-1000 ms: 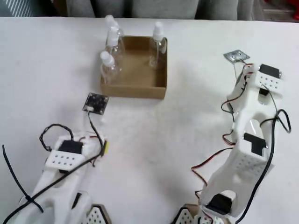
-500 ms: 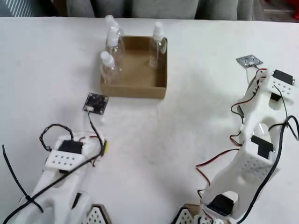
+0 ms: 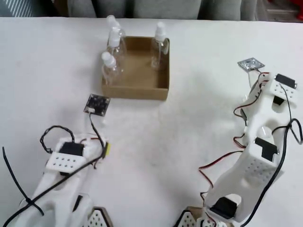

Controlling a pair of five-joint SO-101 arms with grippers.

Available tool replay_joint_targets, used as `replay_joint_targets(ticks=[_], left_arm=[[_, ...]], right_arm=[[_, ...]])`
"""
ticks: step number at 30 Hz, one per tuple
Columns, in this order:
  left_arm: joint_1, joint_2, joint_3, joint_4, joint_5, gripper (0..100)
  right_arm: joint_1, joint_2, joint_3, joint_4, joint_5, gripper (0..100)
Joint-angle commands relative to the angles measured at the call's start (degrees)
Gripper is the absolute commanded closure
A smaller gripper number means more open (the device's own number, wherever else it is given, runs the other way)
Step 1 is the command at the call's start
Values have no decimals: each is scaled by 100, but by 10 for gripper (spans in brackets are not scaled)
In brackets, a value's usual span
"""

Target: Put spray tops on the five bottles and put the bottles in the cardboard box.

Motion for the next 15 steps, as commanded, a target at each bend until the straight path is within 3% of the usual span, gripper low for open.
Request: replay_joint_targets(ticks=[1,12,15], left_arm=[[-66,-207,-9,-141,-53,976],[-66,-207,-9,-141,-53,976],[-66,-207,-9,-141,-53,976]], right_arm=[[-180,-303,237,-462,70,728],[-312,-171,325,-884,88,731],[-321,119,185,-998,88,785]])
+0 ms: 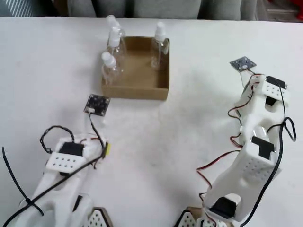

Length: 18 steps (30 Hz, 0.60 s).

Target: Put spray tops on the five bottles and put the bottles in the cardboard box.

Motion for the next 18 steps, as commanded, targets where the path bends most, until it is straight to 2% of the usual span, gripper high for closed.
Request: replay_joint_targets(ticks=[1,5,9,18], left_arm=[[-66,-207,-9,-141,-53,976],[-66,-207,-9,-141,-53,976],[-66,-207,-9,-176,-53,976],[-66,-180,0,-281,-53,977]], right_arm=[[-66,189,-290,-145,53,825],[40,365,-712,207,44,988],[171,277,-1319,884,9,974],[699,-734,-2620,3029,-1187,981]])
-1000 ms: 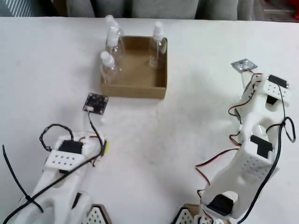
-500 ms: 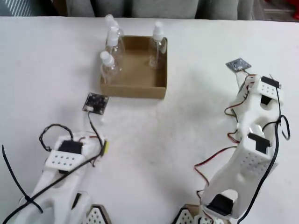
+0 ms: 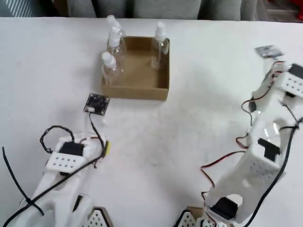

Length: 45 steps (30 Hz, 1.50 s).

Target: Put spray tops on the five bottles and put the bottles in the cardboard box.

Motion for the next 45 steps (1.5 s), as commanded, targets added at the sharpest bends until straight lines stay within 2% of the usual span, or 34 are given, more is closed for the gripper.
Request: replay_joint_targets(ticks=[1,4,8,15,27,33,37,42,45], left_arm=[[-66,-180,9,-141,-53,977],[-66,-180,9,-141,-53,977],[-66,-180,9,-123,-53,977],[-66,-180,9,-114,-53,977],[-66,-215,62,-141,-9,977],[-145,-303,-299,-105,9,978],[-541,-963,-818,343,237,978],[-602,-2123,-1705,1222,325,978],[-593,-2695,-2242,1222,334,978]], right_arm=[[286,-963,-466,1077,-484,981],[391,-1473,9,1226,-730,981],[207,-2527,1679,1147,-747,981],[-136,-4646,4141,-92,-800,981],[-1209,-7204,5556,-558,-800,981],[-1692,-8277,6989,-1604,-888,981],[-2229,-8910,7938,-2774,-2013,980],[-2712,-9631,8853,-4936,-3578,980],[-3231,-9938,9327,-5859,-4237,980]])
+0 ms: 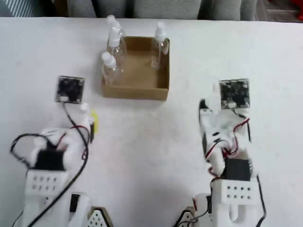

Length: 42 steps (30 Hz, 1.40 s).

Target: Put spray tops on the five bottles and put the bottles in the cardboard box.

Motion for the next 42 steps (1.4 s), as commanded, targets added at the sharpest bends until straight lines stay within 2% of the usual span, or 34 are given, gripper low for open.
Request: replay_joint_targets(ticks=[1,4,11,18,21,24,29,32,35,42], left_arm=[[-84,-945,-1081,0,79,978],[-101,-1209,-1538,-536,79,978],[-66,-1130,-2382,-1934,79,978],[-4,-224,-3024,-3895,105,978],[338,48,-3420,-4070,633,978],[813,215,-3956,-4079,1064,978],[1385,462,-4229,-3991,1169,978],[1648,646,-3815,-4141,1371,978],[1912,734,-3165,-4668,1785,978],[2088,-31,-1565,-5266,1811,978]], right_arm=[[-734,-541,554,-1604,-1020,980],[-1464,-796,958,-2202,-1011,980],[-3415,-1411,1354,-2624,-897,981],[-4497,-1824,2391,-3354,-897,982],[-4602,-2088,2954,-3793,-897,982],[-4585,-2422,3314,-3811,-897,982],[-4620,-3099,3640,-3459,-897,982],[-4725,-3415,3613,-2967,-897,982],[-4681,-3635,3604,-2686,-897,982],[-4391,-3600,3604,-2668,-897,982]])
